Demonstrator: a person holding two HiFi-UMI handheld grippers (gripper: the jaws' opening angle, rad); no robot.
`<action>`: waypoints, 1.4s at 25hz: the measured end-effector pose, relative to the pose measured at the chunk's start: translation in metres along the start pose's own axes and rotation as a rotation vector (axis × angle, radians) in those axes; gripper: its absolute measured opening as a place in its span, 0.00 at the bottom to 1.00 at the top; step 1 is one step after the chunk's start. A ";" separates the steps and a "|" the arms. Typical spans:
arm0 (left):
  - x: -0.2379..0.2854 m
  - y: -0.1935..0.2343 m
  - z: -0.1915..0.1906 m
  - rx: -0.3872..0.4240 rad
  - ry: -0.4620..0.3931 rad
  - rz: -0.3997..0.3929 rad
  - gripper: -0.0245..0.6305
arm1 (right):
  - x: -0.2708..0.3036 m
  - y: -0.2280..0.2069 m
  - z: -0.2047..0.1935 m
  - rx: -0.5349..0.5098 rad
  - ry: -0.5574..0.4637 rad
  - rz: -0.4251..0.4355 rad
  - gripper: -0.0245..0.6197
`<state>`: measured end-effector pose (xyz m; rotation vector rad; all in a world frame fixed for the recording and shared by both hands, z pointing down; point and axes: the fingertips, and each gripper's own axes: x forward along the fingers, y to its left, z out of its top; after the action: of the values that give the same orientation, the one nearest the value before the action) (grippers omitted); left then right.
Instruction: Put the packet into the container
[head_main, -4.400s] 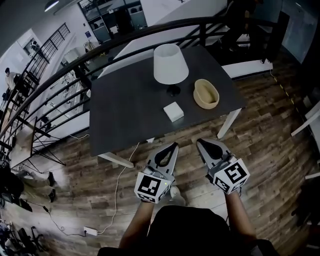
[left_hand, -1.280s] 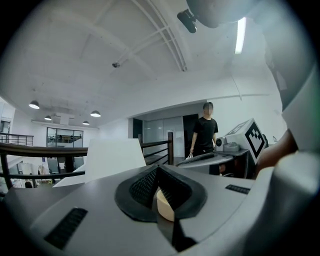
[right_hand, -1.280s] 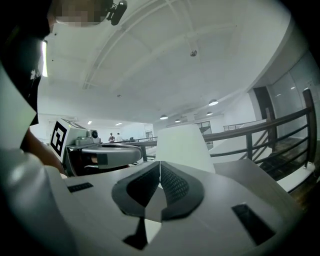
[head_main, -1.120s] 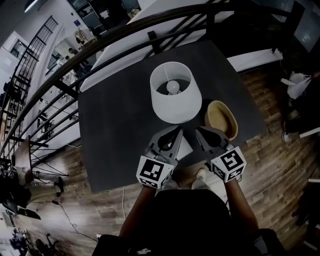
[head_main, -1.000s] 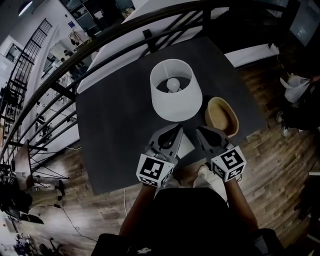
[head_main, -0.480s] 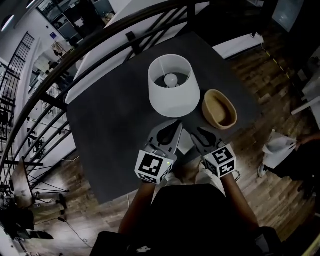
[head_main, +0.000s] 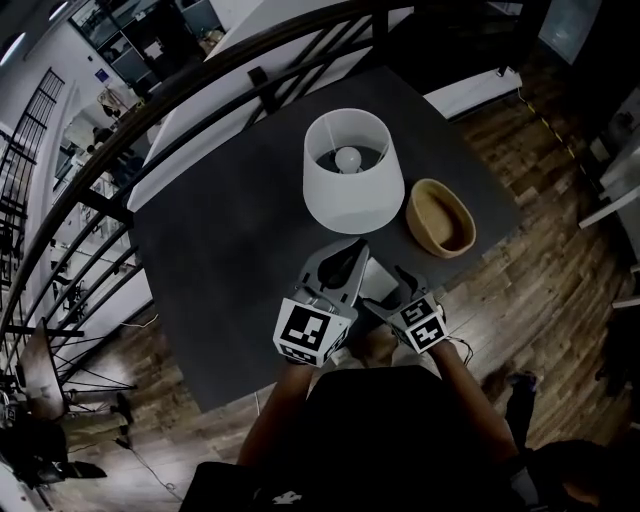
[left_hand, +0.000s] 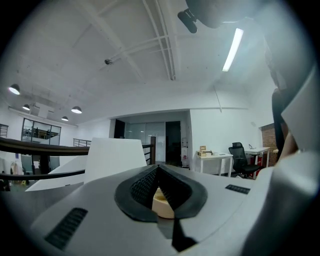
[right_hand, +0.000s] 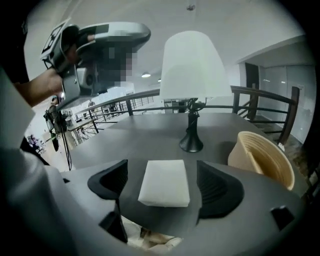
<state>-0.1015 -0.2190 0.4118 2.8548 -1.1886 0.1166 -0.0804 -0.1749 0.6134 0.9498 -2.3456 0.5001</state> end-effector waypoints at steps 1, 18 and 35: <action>-0.001 0.000 0.000 0.000 0.000 0.000 0.05 | 0.004 0.002 -0.006 -0.012 0.021 0.003 0.69; -0.007 0.008 0.001 0.012 0.002 0.023 0.05 | 0.041 -0.008 -0.073 -0.036 0.219 -0.029 0.78; -0.009 0.013 -0.002 -0.002 0.011 0.041 0.05 | 0.053 -0.012 -0.084 -0.060 0.276 -0.048 0.78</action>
<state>-0.1172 -0.2221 0.4129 2.8252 -1.2444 0.1320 -0.0737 -0.1673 0.7128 0.8497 -2.0744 0.5043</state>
